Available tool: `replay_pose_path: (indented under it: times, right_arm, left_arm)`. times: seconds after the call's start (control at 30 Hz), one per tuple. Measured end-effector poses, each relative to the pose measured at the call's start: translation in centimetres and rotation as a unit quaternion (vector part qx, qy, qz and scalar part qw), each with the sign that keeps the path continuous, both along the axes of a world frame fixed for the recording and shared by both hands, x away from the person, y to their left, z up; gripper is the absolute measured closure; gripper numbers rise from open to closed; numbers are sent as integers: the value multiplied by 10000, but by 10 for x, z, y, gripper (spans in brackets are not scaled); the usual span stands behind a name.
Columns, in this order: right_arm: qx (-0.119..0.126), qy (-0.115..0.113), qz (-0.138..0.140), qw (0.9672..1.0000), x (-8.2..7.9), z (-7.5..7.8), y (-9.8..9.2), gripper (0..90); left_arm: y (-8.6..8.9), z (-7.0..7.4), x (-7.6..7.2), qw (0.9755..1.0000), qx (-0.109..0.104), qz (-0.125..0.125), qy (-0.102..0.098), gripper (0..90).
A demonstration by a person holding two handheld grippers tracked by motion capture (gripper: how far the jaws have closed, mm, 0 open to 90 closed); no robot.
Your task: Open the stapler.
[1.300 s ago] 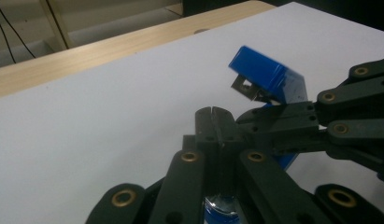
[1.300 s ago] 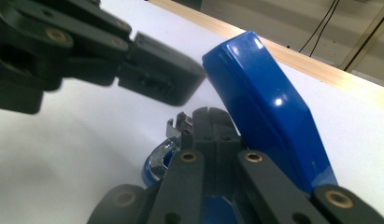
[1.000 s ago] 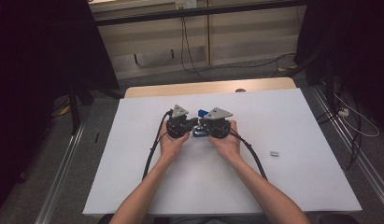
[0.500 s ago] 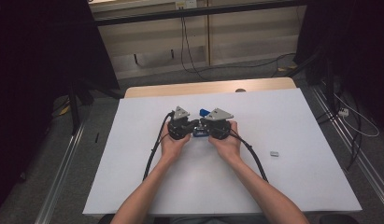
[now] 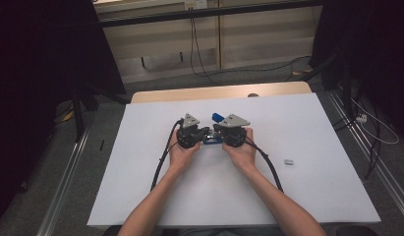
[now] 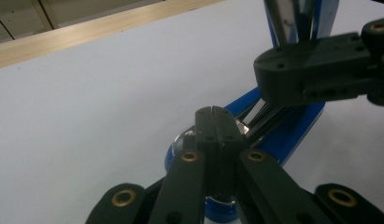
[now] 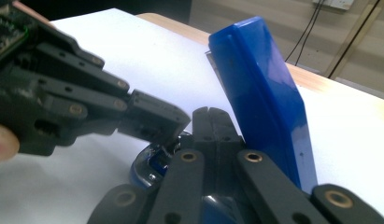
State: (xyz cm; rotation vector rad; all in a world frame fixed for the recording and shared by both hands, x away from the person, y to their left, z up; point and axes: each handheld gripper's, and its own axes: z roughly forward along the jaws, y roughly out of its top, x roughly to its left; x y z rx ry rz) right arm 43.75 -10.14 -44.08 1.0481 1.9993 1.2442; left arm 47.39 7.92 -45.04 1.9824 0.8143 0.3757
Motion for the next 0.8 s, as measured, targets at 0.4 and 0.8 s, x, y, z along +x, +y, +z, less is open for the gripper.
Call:
replay_pose_path:
  times: [0.4,0.8]
  right_arm:
    - [86,-31,-121,9999,5,-1,7,900]
    - [75,-141,-278,9995,4,8,-7,900]
  left_arm:
    - [0,-1,0,10000,16,-54,-72,900]
    - [0,-2,-2,9999,-15,-23,-119,900]
